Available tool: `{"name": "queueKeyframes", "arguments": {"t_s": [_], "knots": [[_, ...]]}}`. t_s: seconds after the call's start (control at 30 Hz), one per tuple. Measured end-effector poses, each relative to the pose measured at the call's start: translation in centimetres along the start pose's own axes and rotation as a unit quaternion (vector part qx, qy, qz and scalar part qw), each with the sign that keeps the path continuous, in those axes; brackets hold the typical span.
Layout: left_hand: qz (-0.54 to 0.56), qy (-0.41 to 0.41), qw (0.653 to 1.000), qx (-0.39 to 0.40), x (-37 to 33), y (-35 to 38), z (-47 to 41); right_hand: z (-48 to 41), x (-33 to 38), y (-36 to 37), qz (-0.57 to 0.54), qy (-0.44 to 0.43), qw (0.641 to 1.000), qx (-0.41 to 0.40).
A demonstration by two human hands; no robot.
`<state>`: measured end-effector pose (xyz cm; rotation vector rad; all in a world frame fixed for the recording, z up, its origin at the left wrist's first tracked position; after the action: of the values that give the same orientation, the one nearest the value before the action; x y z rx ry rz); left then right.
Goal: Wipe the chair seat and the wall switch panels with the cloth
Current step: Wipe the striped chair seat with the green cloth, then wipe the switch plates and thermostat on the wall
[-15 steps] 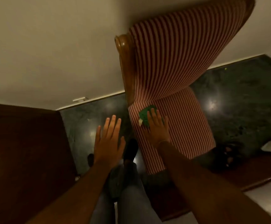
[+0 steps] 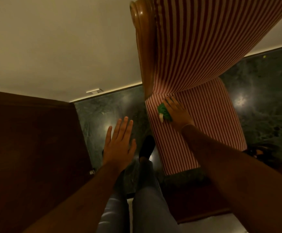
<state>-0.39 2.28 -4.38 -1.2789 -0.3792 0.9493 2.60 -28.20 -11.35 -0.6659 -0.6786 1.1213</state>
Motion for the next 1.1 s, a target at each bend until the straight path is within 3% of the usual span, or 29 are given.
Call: {"name": "queueKeyframes", "arguments": {"t_s": [0.2,0.43,0.6,0.77,0.87,1.0,1.1], "knots": [[0.003,-0.01,1.0,0.014,0.1,-1.5,-0.5,1.3,0.8,-1.0,-0.055,0.035,0.998,-0.006],[-0.002,-0.009,0.999,-0.045,-0.1,-7.6,-0.4,6.6,5.8,-4.3,-0.138,0.055,0.988,-0.043],[-0.05,-0.016,0.992,-0.116,1.6,-14.7,1.5,11.8,11.1,-9.0,-0.207,-0.002,0.971,-0.119],[-0.08,-0.061,0.962,-0.255,4.4,-25.7,3.6,15.9,17.8,-17.8,-0.255,-0.133,0.93,-0.229],[-0.079,-0.076,0.928,-0.355,6.9,-32.9,5.2,18.2,23.0,-24.9,-0.233,-0.242,0.878,-0.341],[-0.114,-0.066,0.881,-0.454,10.4,-42.6,6.6,22.0,28.6,-32.8,-0.16,-0.299,0.853,-0.396],[-0.14,-0.06,0.845,-0.512,12.5,-49.7,7.4,23.5,31.5,-36.7,-0.18,-0.306,0.842,-0.407]]}}
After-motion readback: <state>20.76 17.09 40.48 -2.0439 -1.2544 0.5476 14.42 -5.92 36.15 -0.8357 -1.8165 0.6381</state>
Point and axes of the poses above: each hand's wrist, its own z-axis away from the middle knuckle, its own y-axis out of the palm, x = y × z, the point moved 1 cm from there along -z, towards the middle knuckle, and after that the axes turned 14 degrees about y, right-handed, at the moved point
